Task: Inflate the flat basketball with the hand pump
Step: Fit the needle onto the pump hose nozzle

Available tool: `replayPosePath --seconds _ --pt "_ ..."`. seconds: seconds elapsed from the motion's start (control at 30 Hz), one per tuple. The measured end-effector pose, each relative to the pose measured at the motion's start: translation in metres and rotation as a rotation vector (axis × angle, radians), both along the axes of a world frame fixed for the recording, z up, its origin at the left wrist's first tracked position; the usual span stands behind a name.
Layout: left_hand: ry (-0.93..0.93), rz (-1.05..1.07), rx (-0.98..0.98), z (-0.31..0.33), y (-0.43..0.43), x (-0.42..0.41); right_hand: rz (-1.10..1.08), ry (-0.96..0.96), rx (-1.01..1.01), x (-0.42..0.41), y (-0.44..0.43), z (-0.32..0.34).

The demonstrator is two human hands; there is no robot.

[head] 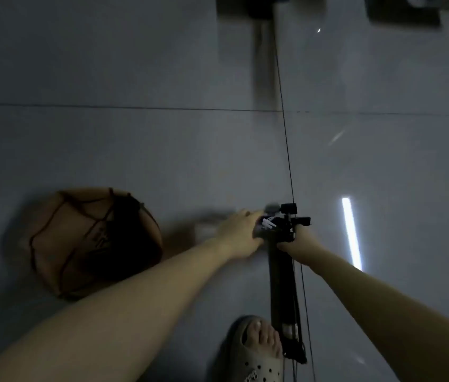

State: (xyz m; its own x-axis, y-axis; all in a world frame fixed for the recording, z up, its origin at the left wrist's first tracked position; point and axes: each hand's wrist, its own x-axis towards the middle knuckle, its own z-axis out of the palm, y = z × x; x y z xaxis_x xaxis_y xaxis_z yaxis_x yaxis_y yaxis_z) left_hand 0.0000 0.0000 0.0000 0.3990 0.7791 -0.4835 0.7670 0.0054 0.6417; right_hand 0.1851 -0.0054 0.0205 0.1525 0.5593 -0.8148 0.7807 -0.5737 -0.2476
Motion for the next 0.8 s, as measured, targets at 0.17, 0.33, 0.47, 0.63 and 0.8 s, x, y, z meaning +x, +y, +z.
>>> replayPosePath --seconds 0.17,0.33,0.47,0.63,0.8 --pt "0.138 -0.2 0.119 -0.011 0.005 0.015 0.077 -0.187 0.112 -0.016 -0.003 -0.02" --pt "0.092 0.146 -0.073 -0.008 0.003 -0.001 0.352 -0.24 0.179 -0.052 -0.013 -0.01" --pt "0.019 0.305 -0.167 0.02 -0.006 -0.036 0.523 -0.2 0.228 -0.085 -0.031 0.019" --pt "-0.087 0.354 0.039 0.105 -0.014 -0.074 0.608 -0.075 0.302 -0.114 -0.007 0.099" --pt "-0.086 0.323 0.233 0.215 -0.02 -0.114 0.636 0.073 0.427 -0.141 0.005 0.206"
